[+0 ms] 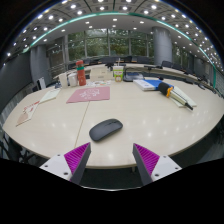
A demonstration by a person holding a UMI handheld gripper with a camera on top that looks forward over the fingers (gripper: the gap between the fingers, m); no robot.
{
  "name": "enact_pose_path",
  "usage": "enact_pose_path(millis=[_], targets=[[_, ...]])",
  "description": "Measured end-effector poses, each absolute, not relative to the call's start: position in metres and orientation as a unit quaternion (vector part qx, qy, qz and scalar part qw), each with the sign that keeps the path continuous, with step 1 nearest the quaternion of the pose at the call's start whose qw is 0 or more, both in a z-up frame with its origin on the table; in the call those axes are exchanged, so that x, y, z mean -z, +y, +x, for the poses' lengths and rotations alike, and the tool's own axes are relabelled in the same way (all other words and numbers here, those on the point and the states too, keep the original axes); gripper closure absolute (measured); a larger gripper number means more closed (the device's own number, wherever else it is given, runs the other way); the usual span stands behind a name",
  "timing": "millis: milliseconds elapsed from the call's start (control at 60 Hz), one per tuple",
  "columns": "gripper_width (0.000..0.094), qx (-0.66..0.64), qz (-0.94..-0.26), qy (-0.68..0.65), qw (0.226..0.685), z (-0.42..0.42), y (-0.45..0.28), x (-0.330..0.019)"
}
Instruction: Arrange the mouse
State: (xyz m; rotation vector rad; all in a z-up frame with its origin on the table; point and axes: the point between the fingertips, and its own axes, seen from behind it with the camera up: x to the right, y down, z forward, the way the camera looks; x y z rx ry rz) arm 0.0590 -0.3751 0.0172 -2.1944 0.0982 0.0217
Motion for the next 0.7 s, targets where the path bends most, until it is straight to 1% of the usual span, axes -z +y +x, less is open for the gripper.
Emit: enact_pose_path(millis=[50, 183, 417, 517, 550, 617, 667, 683, 700], targets=[[0.0076, -0.012, -0.891, 0.041, 0.452, 0.051, -0.356, -0.005], [0.0075, -0.004, -0.893, 0.054, 0.447, 0.036, -0.319, 0.006], [0.0085, 0.009, -0.891, 0.079, 0.446, 0.028, -0.263, 0.006], [0.0109, 0.024, -0.893, 0.078, 0.443, 0.026, -0.245, 0.010], [0.0144, 0.032, -0.894, 0.075, 0.441, 0.028, -0.241, 0.011], [0.0253, 0.050, -0.893, 0.068, 0.442, 0.030, -0.234, 0.013], [0.0384, 0.044, -0.894, 0.069, 0.442, 0.026, -0.230, 0.013], [0.0442, 0.044, -0.893, 0.070, 0.442, 0.027, -0.229, 0.013], [0.0463, 0.045, -0.893, 0.071, 0.441, 0.027, -0.228, 0.013]])
